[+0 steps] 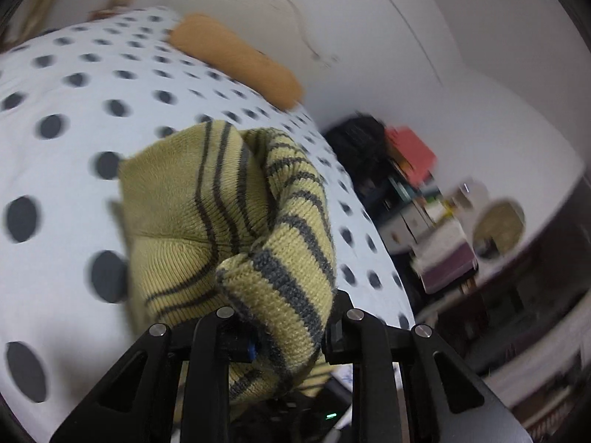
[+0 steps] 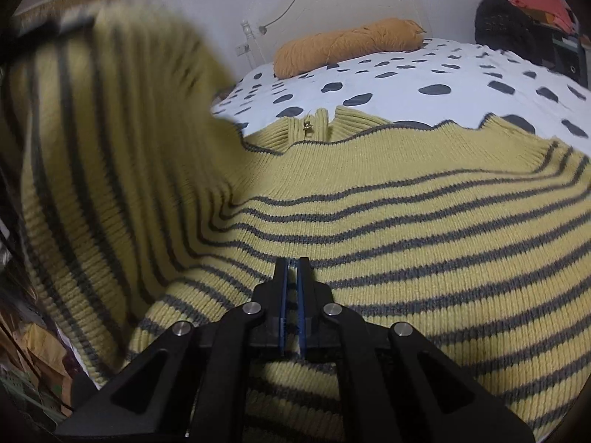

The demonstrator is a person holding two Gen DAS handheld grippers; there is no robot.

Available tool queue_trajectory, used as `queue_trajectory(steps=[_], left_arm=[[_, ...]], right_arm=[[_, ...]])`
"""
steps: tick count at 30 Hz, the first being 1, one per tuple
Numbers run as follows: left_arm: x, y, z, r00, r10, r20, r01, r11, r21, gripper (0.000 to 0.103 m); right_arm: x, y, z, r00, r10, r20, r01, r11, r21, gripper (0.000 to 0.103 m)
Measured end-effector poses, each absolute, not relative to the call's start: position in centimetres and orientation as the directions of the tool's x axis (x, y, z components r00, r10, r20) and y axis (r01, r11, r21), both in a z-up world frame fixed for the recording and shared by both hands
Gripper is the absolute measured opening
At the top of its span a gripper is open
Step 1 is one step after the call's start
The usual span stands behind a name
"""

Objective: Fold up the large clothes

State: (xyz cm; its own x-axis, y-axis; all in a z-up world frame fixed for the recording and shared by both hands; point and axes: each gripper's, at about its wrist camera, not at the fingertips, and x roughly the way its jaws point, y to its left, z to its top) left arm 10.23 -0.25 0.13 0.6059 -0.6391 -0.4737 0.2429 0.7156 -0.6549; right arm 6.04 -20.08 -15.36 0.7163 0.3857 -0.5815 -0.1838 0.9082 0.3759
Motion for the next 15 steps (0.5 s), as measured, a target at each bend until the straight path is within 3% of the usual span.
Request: queue_trajectory(steps=[6,13,15], left_arm=[[10.0,-11.0,-2.3,0.371,-0.730,-0.574,0.426,0.683,-0.593,0.023],[9.8,-16.7,-7.0,0.196,-0.615,-0.764,0.522,0.725,-0.449,0.026],[9.8,-17.0,-7.4,0.183,-0.604,-0.775,0.526,0.727,-0.442,0.035]], right_arm=[[3.0,-23.4,-16.2,0.774,0.414,-0.479,-0.128,0.844,0.522,0.002],[1.0,-24.6,-18.0,0.822,0.432,-0.371,-0.155,0.797,0.584,0.001],[0.6,-24.8,-18.0,0.825,0.434,-0.362,-0.156,0.790,0.594,0.001]])
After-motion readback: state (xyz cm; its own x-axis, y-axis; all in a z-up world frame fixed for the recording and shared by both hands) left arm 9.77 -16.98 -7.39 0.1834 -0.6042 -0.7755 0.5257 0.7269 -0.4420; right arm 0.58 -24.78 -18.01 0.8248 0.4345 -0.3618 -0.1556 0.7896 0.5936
